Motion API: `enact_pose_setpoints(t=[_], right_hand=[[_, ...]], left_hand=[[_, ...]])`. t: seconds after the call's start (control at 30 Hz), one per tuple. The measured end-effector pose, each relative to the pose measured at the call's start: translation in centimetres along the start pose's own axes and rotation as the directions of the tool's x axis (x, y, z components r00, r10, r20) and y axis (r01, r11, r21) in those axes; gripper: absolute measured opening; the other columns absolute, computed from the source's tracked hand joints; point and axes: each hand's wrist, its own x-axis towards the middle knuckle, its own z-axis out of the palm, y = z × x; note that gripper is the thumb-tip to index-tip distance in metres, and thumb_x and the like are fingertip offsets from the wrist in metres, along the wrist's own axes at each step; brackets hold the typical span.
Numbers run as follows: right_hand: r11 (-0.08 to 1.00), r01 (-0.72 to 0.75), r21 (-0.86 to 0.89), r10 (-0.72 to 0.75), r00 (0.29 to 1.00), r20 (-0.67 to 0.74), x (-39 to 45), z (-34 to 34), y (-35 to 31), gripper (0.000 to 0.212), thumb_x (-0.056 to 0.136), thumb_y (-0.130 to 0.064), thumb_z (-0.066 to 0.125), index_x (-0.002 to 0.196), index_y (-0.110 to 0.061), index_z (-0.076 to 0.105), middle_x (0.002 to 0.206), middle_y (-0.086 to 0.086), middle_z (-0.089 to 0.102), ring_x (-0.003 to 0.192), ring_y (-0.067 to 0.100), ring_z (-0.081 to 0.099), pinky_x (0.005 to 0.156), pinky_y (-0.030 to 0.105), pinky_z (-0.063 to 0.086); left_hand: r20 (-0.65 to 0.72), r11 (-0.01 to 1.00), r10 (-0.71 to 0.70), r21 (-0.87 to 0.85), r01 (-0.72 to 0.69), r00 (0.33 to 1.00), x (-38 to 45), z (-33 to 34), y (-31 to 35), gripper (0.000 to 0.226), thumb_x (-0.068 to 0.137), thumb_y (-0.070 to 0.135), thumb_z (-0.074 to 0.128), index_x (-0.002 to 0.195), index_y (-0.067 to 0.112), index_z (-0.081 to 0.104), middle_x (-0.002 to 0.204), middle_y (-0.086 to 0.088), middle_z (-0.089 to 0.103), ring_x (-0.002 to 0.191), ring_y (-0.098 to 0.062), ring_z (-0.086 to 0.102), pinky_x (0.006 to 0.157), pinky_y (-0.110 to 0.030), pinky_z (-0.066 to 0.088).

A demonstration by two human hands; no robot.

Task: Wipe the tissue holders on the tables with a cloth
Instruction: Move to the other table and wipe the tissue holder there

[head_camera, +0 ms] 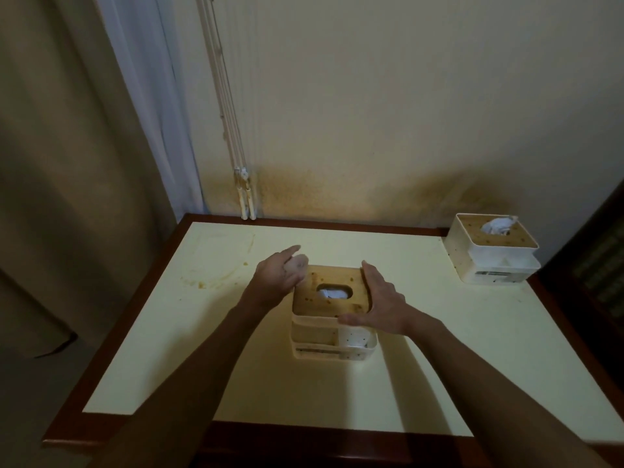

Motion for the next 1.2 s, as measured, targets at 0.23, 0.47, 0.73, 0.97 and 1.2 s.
enact_pose_setpoints(t=[0.23,0.47,0.73,0.97,1.2], right_hand=[[0.981,-0.036,-0.189,0.063,0.988,0.141,1.2,-1.8,-0.3,0.131,0.063,-0.079,0.062,0.149,-0.025,-0.021,0.158,-0.007,-0.016,0.142,0.037,0.010,0.111,0.055,0.019],[0.973,-0.063,-0.222,0.105,0.978,0.180,1.8,-2.1,-0.6,0.134,0.061,-0.079,0.065,0.149,-0.025,-0.020,0.159,-0.005,-0.013,0.144,0.038,0.007,0.112,0.058,0.021],[0.963,-0.050,-0.266,0.104,0.975,0.194,2.2,-2.3,-0.8,0.133,0.063,-0.077,0.066,0.149,-0.023,-0.020,0.159,-0.004,-0.009,0.143,0.038,0.010,0.112,0.059,0.020],[0.952,-0.084,-0.295,0.143,0.972,0.186,3.0,-2.2,-0.1,0.142,0.052,-0.087,0.061,0.148,-0.023,-0.021,0.159,-0.004,-0.008,0.142,0.037,0.014,0.112,0.058,0.023],[0.960,-0.064,-0.274,0.120,0.974,0.191,2.8,-1.8,-0.5,0.143,0.053,-0.084,0.063,0.149,-0.019,-0.021,0.158,-0.001,-0.003,0.142,0.035,0.017,0.112,0.056,0.025]], left_hand=[[0.110,0.969,0.055,0.233,-0.080,0.992,2.7,0.2,1.0,0.038,0.094,0.024,0.057,0.130,0.010,0.057,0.130,-0.009,0.054,0.118,-0.024,0.050,0.092,-0.024,0.035],[0.367,0.866,0.267,0.315,-0.389,0.891,1.4,-0.8,0.0,0.030,0.096,0.020,0.052,0.124,0.019,0.063,0.129,-0.002,0.054,0.112,-0.019,0.050,0.094,-0.028,0.043],[0.403,0.684,0.374,0.489,-0.542,0.836,2.6,-0.2,-1.0,0.035,0.077,0.018,0.077,0.111,0.012,0.069,0.117,-0.009,0.064,0.100,-0.024,0.060,0.078,-0.035,0.054],[0.380,0.636,0.457,0.491,-0.595,0.804,2.0,0.8,0.1,0.032,0.061,0.012,0.088,0.089,0.013,0.071,0.097,-0.005,0.070,0.089,-0.021,0.064,0.067,-0.037,0.046],[0.507,0.653,0.447,0.378,-0.656,0.737,-0.1,1.0,-1.4,0.031,0.097,0.018,0.052,0.127,0.019,0.059,0.131,0.001,0.055,0.102,-0.016,0.048,0.072,-0.007,0.024]])
